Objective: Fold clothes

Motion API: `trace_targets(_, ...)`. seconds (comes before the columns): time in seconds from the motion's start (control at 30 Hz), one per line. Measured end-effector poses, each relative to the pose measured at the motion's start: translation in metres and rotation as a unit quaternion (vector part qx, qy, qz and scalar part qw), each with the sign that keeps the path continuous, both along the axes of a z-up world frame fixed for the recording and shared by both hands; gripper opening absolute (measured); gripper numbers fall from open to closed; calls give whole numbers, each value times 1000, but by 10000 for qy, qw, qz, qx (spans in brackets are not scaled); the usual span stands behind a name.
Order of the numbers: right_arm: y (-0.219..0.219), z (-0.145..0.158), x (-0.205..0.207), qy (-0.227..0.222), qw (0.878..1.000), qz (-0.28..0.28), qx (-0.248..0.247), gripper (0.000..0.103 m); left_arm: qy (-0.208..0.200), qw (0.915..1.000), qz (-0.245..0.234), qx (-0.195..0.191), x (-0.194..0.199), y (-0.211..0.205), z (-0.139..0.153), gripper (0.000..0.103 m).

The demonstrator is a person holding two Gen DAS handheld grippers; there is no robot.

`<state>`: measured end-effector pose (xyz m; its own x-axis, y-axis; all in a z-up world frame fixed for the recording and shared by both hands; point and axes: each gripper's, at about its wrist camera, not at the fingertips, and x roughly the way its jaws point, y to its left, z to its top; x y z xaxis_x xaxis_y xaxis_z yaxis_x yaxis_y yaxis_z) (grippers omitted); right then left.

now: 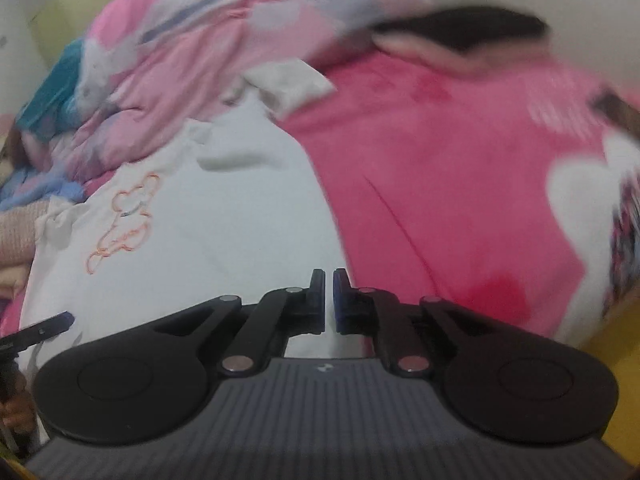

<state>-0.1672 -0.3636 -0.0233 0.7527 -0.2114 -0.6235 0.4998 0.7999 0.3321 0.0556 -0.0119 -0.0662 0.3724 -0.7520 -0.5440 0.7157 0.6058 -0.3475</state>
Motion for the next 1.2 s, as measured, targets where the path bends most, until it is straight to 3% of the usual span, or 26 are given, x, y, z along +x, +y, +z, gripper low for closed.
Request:
trace_targets(0.2, 18, -5, 105, 183, 9911, 1280, 316, 5, -423, 9973, -431, 420, -1, -36, 13, 63)
trace_targets(0.3, -2, -24, 151, 273, 9897, 1275, 598, 0, -517, 9952, -485, 667, 2, -48, -2, 63)
trace_targets(0.37, -15, -32, 178, 320, 9896, 1204, 725, 0, -495, 9963, -457, 526, 2, -42, -8, 63)
trace_targets(0.47, -42, -21, 195, 324, 9954, 710, 556, 0, -318, 9981, -398, 341, 9, -35, -11, 64)
trace_targets(0.5, -46, -16, 198, 331, 9963, 630, 472, 5, -298, 9983, -398, 316, 10, -34, -11, 64)
trace_targets(0.6, -29, -4, 199, 277, 9902, 1245, 576, 5, -238, 9986, -398, 242, 12, -33, -12, 64)
trace_targets(0.67, -11, -12, 210, 485, 9828, 1678, 590, 5, -198, 9988, -398, 192, 13, -32, -13, 66)
trace_targets(0.77, -13, -26, 238, 593, 9810, 1812, 363, 0, -138, 9990, -397, 117, 15, -30, -14, 66)
trace_targets(0.9, -58, -24, 270, 405, 9940, 986, 241, 0, -58, 9992, -396, 18, 18, -28, -16, 66)
trace_targets(1.03, -90, -12, 256, 191, 9946, 562, 846, 4, 12, 9992, -405, -52, 20, -27, -16, 67)
trace_targets(1.2, -69, -7, 218, 321, 9854, 1187, 1175, 5, 92, 9990, -420, -122, 22, -25, -17, 68)
